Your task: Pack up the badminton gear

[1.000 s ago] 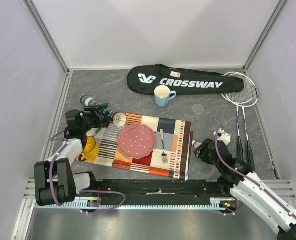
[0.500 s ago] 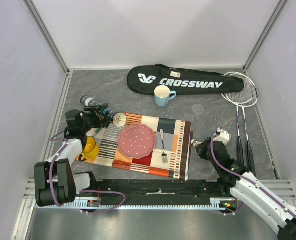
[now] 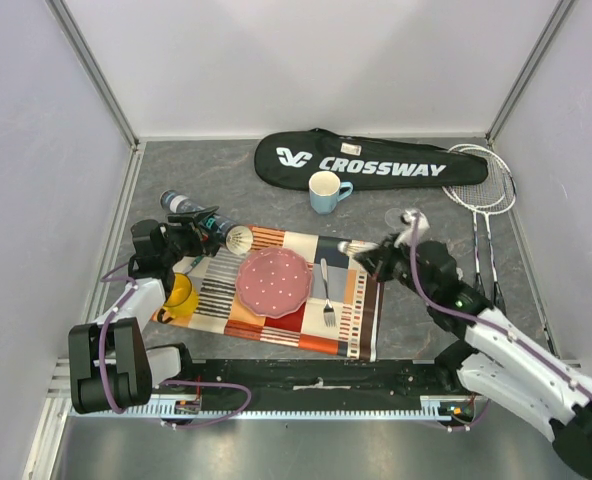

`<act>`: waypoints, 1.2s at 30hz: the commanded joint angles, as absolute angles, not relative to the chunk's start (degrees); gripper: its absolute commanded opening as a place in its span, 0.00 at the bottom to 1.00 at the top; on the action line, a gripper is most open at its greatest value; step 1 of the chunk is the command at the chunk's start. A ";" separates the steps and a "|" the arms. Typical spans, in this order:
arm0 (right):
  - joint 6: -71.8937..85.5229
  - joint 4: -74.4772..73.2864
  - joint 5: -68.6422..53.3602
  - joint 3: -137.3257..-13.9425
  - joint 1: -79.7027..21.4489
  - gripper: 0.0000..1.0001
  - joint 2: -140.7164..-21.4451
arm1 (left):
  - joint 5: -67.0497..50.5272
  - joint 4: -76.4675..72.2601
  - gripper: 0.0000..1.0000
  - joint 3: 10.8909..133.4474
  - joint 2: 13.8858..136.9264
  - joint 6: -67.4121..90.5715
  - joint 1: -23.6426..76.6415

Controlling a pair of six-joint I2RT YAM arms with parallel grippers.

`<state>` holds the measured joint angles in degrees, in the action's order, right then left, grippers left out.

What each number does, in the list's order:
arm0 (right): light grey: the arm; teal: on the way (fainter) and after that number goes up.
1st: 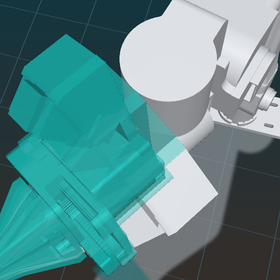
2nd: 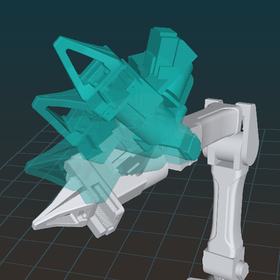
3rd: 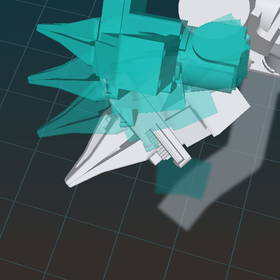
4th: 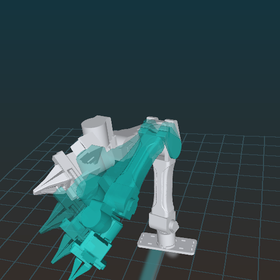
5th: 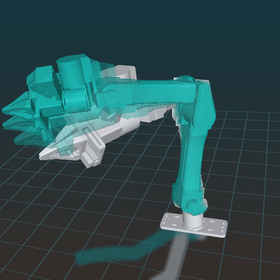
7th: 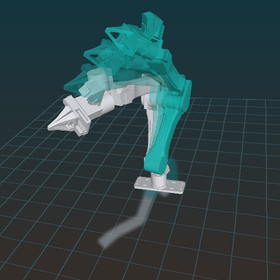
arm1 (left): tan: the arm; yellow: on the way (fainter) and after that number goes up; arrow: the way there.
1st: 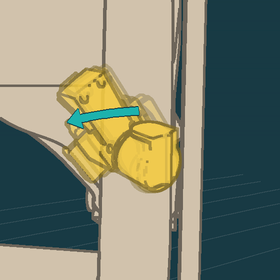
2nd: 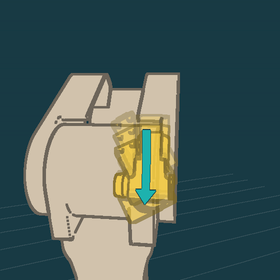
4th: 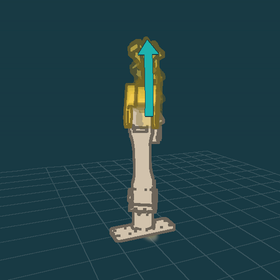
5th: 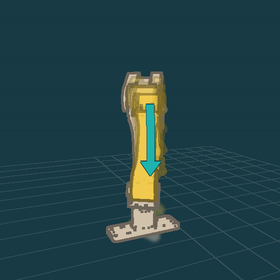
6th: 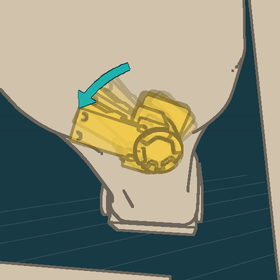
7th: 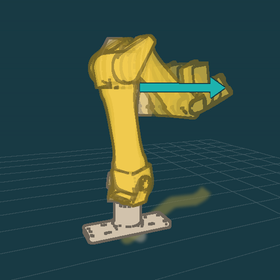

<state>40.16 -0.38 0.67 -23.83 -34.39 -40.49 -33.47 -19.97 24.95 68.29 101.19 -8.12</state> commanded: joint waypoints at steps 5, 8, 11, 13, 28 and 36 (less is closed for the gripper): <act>29.27 -8.40 -6.34 -56.99 -52.37 0.00 -63.16 | -35.07 -21.62 0.02 24.61 66.97 100.28 -7.82; 30.14 -11.60 -0.46 -62.47 -56.15 0.00 -67.66 | -34.81 -21.62 0.02 24.43 66.71 100.37 -7.82; 28.75 -11.51 3.67 -66.25 -59.32 0.00 -71.61 | -34.37 -21.27 0.02 24.43 66.53 100.20 -7.82; 28.39 -10.90 4.39 -67.84 -61.25 0.00 -73.47 | -34.45 -21.18 0.02 24.52 66.62 100.20 -7.74; 26.63 -12.13 13.53 -82.26 -64.60 0.00 -91.40 | -34.63 -21.01 0.02 24.96 66.27 100.37 -7.82; 26.19 -11.25 14.68 -88.41 -64.78 0.00 -98.43 | -34.80 -20.66 0.02 25.22 65.31 100.55 -7.65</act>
